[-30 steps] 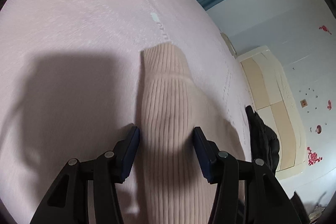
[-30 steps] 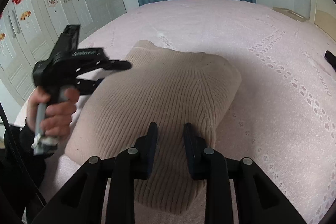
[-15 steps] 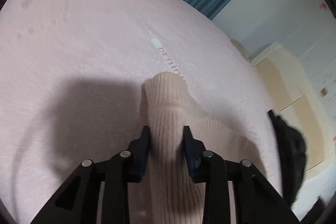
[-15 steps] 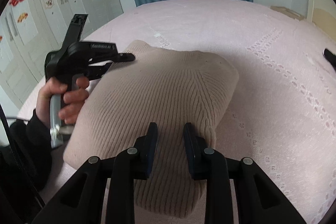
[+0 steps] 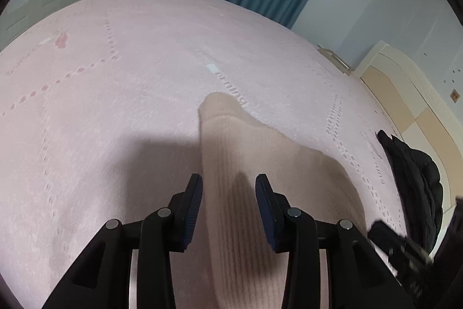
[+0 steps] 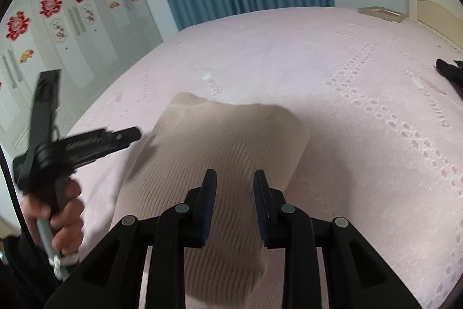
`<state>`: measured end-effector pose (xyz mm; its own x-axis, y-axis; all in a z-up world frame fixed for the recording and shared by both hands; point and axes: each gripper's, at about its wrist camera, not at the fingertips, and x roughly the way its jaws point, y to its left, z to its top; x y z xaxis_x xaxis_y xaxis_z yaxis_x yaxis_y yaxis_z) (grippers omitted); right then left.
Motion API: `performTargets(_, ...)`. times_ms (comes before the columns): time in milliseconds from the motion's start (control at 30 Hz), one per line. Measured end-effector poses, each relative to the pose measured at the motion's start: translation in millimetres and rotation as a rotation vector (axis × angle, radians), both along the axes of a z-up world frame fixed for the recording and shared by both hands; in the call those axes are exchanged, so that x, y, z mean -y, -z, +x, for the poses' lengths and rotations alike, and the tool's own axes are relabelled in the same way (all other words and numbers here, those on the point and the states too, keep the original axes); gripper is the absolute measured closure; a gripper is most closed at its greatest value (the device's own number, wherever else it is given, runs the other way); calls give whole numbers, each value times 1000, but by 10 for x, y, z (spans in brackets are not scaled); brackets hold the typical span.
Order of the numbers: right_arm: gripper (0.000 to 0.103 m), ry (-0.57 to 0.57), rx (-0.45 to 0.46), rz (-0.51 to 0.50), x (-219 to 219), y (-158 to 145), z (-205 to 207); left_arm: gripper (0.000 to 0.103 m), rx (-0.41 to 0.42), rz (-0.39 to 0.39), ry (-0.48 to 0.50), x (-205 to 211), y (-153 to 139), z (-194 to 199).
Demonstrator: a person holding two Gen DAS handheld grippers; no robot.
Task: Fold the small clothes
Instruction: 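Press the folded sweater flat with both tools, fingers open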
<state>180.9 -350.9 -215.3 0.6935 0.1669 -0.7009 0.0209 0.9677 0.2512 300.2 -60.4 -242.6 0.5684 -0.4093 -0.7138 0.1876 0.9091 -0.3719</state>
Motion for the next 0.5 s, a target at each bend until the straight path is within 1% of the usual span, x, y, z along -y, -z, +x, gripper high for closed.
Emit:
performTargets(67,77,17,-10,7,24,-18,123,67,11,-1,16,54,-2,79)
performTargets(133,77,52,-20,-10,50,3,232,67,6,-6,23,98,35,177)
performTargets(200,77,66,-31,-27,66,113,264,67,-3,-4,21,131,96,252)
performTargets(300,77,79,-87,-68,57,296,314,67,-16,66,-5,191,249,335)
performTargets(333,77,85,-91,-83,56,320,320,67,-22,80,-11,199,292,329)
performTargets(400,77,90,-97,-76,76,367,324,67,-47,63,-16,175,393,344)
performTargets(500,77,93,-106,-61,109,408,337,67,-64,18,-27,111,431,375)
